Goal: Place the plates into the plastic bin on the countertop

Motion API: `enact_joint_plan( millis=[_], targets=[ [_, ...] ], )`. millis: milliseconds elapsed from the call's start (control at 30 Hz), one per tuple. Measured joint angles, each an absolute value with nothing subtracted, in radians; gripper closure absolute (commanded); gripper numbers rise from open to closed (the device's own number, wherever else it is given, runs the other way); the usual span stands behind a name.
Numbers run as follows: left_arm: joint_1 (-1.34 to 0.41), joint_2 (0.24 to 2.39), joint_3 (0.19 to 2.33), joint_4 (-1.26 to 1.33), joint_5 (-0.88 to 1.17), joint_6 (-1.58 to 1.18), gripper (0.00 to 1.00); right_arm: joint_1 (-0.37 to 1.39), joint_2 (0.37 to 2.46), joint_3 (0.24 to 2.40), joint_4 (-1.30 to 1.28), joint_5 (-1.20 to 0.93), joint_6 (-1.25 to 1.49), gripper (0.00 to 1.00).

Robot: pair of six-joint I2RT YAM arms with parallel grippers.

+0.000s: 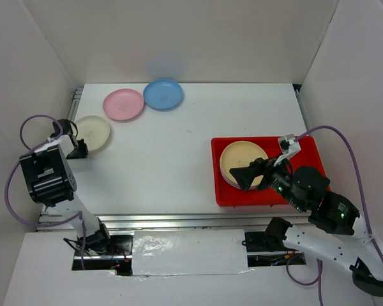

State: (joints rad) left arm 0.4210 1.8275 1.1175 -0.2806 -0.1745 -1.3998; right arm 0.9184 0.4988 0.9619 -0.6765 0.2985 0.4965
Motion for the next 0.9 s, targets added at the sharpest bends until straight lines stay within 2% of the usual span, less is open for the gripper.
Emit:
enact_joint_plan(
  millis=[133, 233, 333, 433, 600, 767, 900],
  targets=[
    [0.432, 1.681, 1.026, -0.393, -0.152, -1.396, 1.00, 0.918, 0.494, 0.976, -0.677, 0.299, 0.496, 0.00],
    [0.374, 1.562, 1.023, -0.449, -0.174, -1.373, 1.00, 0.918, 0.494, 0.986, -0.680, 0.300, 0.496, 0.00],
    [0.182, 1.440, 1.031, -0.428, -0.226, -1.306, 1.00, 0.918, 0.495, 0.998, -0.687, 0.319, 0.501, 0.00],
    [-0.107, 1.407, 1.105, -0.377, -0.224, -1.209, 1.00, 0.918, 0.505, 1.031, -0.712, 0.360, 0.522, 0.00],
    [-0.485, 1.626, 1.398, -0.381, -0.194, -1.055, 1.00, 0.918, 0.505, 1.097, -0.769, 0.440, 0.571, 0.00],
    [-0.717, 1.953, 1.726, -0.463, -0.202, -0.939, 1.00, 0.918, 0.457, 1.135, -0.816, 0.501, 0.602, 0.00],
    [-0.835, 2.067, 1.796, -0.530, -0.197, -0.892, 1.00, 0.918, 0.415, 1.151, -0.863, 0.529, 0.622, 0.00]
  ],
)
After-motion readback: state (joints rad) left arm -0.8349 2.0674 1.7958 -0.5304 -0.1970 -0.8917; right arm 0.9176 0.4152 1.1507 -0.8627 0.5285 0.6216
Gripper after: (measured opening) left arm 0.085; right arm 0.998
